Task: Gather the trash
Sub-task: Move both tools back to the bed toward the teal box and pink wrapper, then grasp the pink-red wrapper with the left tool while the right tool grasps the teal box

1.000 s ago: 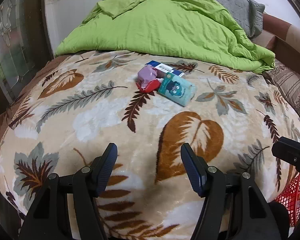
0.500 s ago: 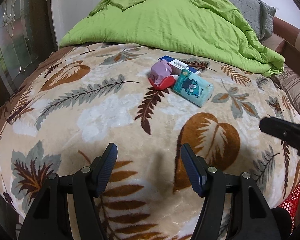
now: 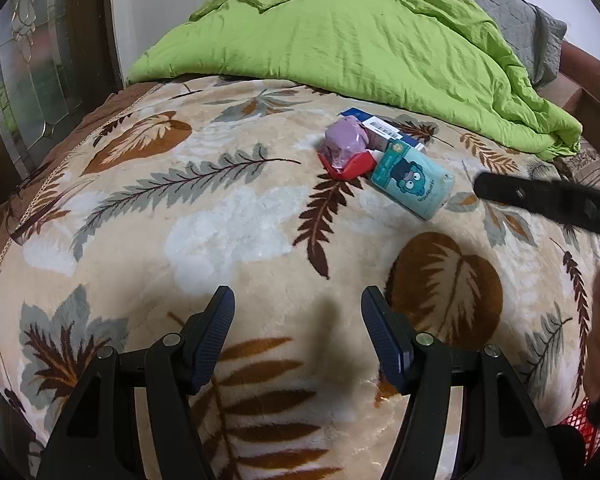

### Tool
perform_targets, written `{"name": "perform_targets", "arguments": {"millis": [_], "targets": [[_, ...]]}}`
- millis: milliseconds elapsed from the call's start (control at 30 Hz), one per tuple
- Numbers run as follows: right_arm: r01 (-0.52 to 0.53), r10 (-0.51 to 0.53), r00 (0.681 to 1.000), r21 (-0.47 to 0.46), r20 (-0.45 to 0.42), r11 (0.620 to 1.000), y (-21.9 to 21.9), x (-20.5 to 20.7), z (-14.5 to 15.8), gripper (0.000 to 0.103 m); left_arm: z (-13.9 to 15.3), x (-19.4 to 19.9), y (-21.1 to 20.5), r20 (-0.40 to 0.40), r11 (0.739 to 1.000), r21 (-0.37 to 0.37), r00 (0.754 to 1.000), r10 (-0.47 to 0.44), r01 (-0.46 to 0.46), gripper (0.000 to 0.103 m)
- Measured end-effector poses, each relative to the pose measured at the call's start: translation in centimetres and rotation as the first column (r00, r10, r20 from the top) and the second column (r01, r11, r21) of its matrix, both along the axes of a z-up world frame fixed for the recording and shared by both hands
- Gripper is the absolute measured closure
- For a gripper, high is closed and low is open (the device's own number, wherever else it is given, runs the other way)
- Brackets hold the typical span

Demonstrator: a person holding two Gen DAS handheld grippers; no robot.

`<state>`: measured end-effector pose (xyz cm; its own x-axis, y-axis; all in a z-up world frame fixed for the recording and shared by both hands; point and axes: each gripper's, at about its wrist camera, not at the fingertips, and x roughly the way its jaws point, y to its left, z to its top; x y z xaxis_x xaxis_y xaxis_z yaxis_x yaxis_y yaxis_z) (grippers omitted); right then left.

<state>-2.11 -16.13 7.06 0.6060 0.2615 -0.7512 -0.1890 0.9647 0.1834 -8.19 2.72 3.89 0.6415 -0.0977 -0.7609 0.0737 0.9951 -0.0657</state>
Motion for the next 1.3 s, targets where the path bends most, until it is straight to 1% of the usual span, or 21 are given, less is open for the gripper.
{"name": "perform_targets", "arguments": {"millis": [100,267,367,433,467,500,533,567,633,700,900,1000,1100,1167,1233,1300], "targets": [[-0.005,0.005,1.000,-0.001,-0.002,1.000,0.1,2.0,-0.3,0.045,0.0,0.3,0.4,-0.001,1.000,-0.005,1.000,0.008,-0.008,0.038],[-0.009,0.008,0.999,-0.032,-0.033,0.999,0.7,5.3,-2.2,0.045,-0.1,0.8,1.6,-0.005,0.999,-0.017,1.000,0.029,-0.029,0.038],[-0.010,0.008,0.999,-0.033,-0.051,0.999,0.9,6.9,-3.4,0.045,0.0,1.1,2.1,-0.002,0.999,-0.022,0.999,0.036,-0.036,0.038],[-0.007,0.006,0.998,-0.016,-0.070,1.000,0.9,7.8,-4.1,0.045,0.1,1.3,2.3,-0.001,0.999,-0.031,0.999,0.039,-0.039,0.038],[-0.003,0.002,0.997,-0.007,-0.082,1.000,0.9,8.0,-4.5,0.047,0.2,1.5,2.4,0.001,0.999,-0.034,0.999,0.039,-0.039,0.038],[0.000,0.000,0.996,-0.003,-0.087,1.000,0.9,8.1,-4.7,0.057,0.3,1.6,2.5,0.002,0.999,-0.035,0.999,0.041,-0.040,0.038],[-0.007,0.008,0.995,0.019,-0.095,1.000,1.0,8.0,-4.9,0.064,0.4,1.8,2.5,0.005,0.999,-0.036,0.999,0.041,-0.040,0.038],[-0.011,0.015,0.995,0.041,-0.101,0.999,1.0,7.7,-5.0,0.067,0.6,1.9,2.5,0.009,0.999,-0.037,0.999,0.039,-0.039,0.038],[-0.015,0.024,0.994,0.082,-0.111,0.996,1.0,7.0,-5.0,0.082,0.8,2.3,2.6,0.016,0.999,-0.036,0.999,0.040,-0.040,0.038],[-0.011,0.023,0.994,0.119,-0.106,0.993,0.8,6.0,-4.6,0.089,1.1,3.0,2.7,0.019,0.998,-0.042,0.999,0.039,-0.038,0.038],[0.022,-0.004,0.996,0.203,-0.086,0.979,-1.2,0.9,-3.2,0.091,2.2,5.6,2.0,0.021,0.996,-0.087,1.000,0.008,-0.006,0.038],[0.054,-0.038,0.997,0.233,-0.071,0.971,-2.9,-1.8,-2.6,0.091,2.5,7.7,1.1,0.000,0.990,-0.140,1.000,-0.013,0.013,0.038],[0.085,-0.073,0.996,0.255,-0.058,0.963,-4.5,-4.2,-2.3,0.091,2.7,10.2,-0.2,0.004,0.986,-0.164,1.000,-0.024,0.024,0.038],[0.102,-0.090,0.994,0.268,-0.057,0.958,-5.2,-5.1,-2.4,0.091,2.4,12.4,-1.2,-0.012,0.986,-0.168,1.000,-0.020,0.018,0.038],[0.115,-0.103,0.993,0.285,-0.058,0.952,-5.8,-6.0,-2.6,0.091,2.0,14.3,-2.0,-0.022,0.981,-0.192,0.999,-0.023,0.018,0.038],[0.126,-0.112,0.992,0.294,-0.062,0.947,-6.1,-6.6,-2.9,0.091,1.5,15.9,-2.7,-0.022,0.986,-0.166,1.000,0.003,-0.006,0.038]]}}
